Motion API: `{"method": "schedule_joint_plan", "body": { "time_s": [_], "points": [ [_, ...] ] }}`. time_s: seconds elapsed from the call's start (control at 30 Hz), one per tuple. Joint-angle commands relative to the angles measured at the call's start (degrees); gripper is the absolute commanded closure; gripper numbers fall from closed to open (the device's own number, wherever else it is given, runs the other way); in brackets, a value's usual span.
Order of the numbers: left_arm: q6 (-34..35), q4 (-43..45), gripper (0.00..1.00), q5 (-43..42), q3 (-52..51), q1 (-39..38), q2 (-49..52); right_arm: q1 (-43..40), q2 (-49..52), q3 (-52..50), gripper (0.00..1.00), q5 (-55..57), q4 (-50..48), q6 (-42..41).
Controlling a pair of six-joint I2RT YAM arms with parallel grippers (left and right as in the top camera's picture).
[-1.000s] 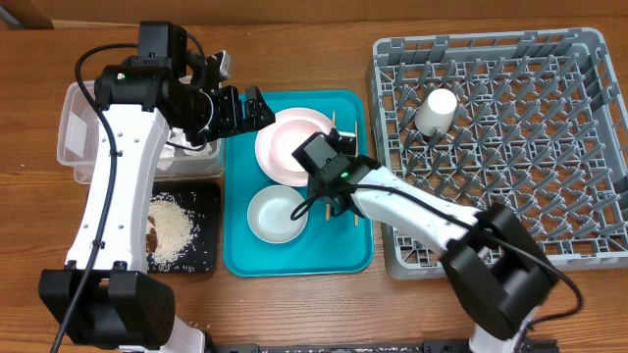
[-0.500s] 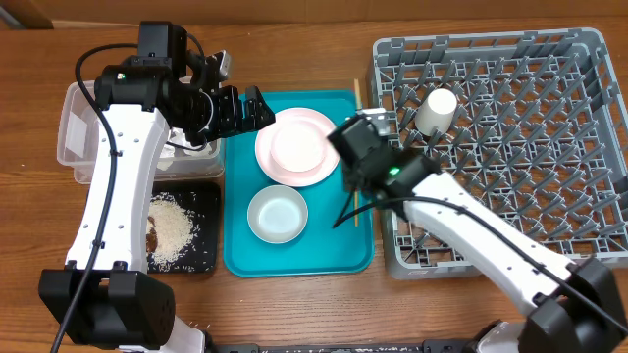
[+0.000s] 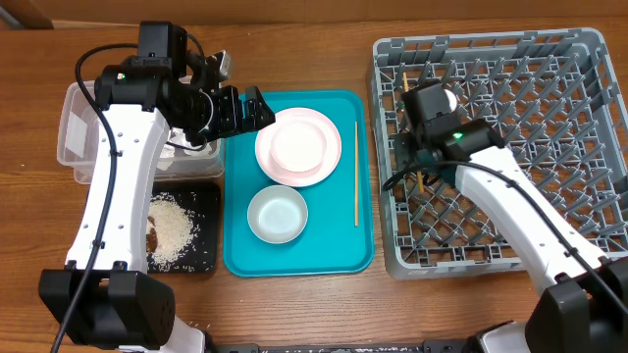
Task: Sort waste into correct bins and load items into the dishwasher
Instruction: 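Carry the chopstick into the dish rack and open the right gripper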
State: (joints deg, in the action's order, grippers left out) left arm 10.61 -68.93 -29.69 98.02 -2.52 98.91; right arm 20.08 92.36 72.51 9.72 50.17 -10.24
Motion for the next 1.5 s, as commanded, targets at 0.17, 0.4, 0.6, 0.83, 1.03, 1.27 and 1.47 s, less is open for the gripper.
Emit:
{"method": "schedule_joint_plan", "body": {
  "time_s": [0.17, 0.4, 0.6, 0.83, 1.03, 1.27, 1.47],
  "points": [
    [0.6, 0.2, 0.0, 0.3, 0.4, -0.1, 0.3, -0.9, -0.8, -0.2, 0.96, -6.5, 0.3, 4.1],
    [0.6, 0.2, 0.0, 0.3, 0.4, -0.1, 0.3, -0.9, -0.6, -0.2, 0.96, -6.9, 0.3, 4.5],
    [0.6, 0.2, 0.0, 0.3, 0.4, -0.1, 0.3, -0.9, -0.6, -0.2, 0.86, -6.9, 0.9, 4.5],
    [0.6, 0.2, 0.0, 0.3, 0.4, -0.1, 0.3, -0.9, -0.6, -0.2, 0.61, -6.9, 1.2, 4.4],
    [0.6, 0.2, 0.0, 0.3, 0.4, -0.1, 0.3, -0.9, -0.6, -0.2, 0.62, -10.1, -0.1, 2.8],
    [0.6, 0.2, 0.0, 0.3, 0.4, -0.1, 0.3, -0.9, -0.6, -0.2, 0.62, -15.5, -0.6, 2.7],
    [0.6, 0.2, 0.0, 0.3, 0.4, -0.1, 0.3, -0.8, 1.3, -0.2, 0.62, -15.9, -0.6, 2.7]
  ]
}}
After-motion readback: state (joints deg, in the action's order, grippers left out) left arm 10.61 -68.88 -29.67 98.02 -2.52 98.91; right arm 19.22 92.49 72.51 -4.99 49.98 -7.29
